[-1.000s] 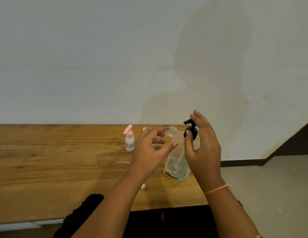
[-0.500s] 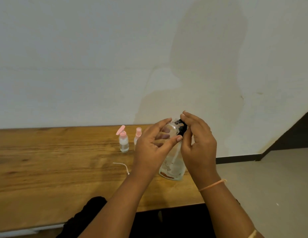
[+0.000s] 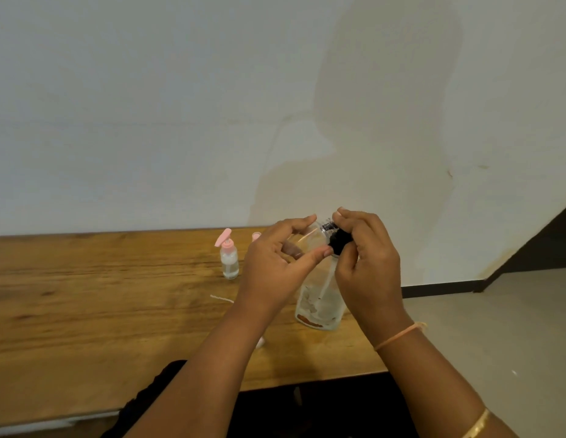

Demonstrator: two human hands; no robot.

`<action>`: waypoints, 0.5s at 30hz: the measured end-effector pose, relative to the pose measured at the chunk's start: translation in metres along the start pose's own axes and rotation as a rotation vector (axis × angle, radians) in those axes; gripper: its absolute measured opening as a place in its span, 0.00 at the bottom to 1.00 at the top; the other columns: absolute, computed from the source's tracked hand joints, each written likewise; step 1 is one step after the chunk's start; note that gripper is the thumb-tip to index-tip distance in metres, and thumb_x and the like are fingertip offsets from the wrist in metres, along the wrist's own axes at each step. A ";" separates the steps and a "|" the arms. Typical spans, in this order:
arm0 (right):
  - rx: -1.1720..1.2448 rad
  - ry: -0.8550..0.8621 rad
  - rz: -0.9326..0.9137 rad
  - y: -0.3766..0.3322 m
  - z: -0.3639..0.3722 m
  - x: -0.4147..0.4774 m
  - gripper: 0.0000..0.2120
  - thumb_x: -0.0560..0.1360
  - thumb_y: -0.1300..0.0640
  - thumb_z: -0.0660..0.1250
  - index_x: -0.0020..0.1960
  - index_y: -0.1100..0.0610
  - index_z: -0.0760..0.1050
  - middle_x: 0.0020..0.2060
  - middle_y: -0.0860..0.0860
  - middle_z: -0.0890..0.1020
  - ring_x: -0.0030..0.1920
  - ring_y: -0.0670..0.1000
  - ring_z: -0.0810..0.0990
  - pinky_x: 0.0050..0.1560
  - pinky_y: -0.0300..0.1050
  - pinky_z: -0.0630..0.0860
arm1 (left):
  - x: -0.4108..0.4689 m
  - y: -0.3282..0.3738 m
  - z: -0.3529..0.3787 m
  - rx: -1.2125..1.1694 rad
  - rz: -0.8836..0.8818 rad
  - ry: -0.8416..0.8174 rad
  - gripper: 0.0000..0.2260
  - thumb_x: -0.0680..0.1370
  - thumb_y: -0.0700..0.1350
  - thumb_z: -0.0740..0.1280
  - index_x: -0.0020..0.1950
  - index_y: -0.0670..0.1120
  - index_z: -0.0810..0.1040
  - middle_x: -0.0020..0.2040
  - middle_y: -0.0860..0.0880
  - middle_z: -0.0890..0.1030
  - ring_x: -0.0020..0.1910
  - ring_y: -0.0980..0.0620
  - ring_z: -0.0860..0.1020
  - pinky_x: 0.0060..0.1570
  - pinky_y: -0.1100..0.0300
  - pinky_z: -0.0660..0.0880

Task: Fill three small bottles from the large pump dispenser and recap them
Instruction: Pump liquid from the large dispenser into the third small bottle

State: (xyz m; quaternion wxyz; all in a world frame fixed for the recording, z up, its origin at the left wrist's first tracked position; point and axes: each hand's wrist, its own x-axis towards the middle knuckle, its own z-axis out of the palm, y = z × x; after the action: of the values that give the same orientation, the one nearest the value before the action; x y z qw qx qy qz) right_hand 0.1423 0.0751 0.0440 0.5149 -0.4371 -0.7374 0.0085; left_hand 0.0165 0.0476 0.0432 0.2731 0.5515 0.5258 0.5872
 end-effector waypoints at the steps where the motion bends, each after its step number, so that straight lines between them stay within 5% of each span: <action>1: 0.009 -0.002 0.006 0.000 0.000 0.000 0.16 0.71 0.72 0.57 0.54 0.65 0.78 0.52 0.57 0.79 0.54 0.49 0.76 0.60 0.25 0.67 | 0.000 -0.001 0.000 0.020 0.009 0.001 0.19 0.67 0.49 0.76 0.53 0.64 0.75 0.48 0.59 0.81 0.35 0.61 0.76 0.37 0.65 0.77; 7: 0.143 0.038 0.089 -0.016 -0.001 0.005 0.15 0.72 0.69 0.58 0.54 0.63 0.79 0.51 0.48 0.76 0.53 0.46 0.76 0.55 0.24 0.68 | 0.003 0.005 -0.004 -0.002 0.095 0.012 0.21 0.64 0.52 0.74 0.55 0.63 0.75 0.50 0.58 0.80 0.40 0.61 0.79 0.39 0.68 0.77; 15: 0.100 0.039 0.044 -0.010 -0.001 0.002 0.16 0.72 0.69 0.58 0.57 0.64 0.77 0.53 0.48 0.75 0.57 0.46 0.75 0.57 0.28 0.70 | 0.007 0.004 -0.011 -0.014 0.095 -0.081 0.23 0.69 0.38 0.75 0.58 0.58 0.76 0.53 0.52 0.76 0.44 0.56 0.79 0.45 0.71 0.75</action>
State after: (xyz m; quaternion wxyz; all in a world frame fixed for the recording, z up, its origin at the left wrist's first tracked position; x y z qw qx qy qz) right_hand 0.1363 0.0698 0.0501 0.5500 -0.4271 -0.7161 0.0483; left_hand 0.0057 0.0493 0.0507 0.2697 0.5975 0.4833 0.5802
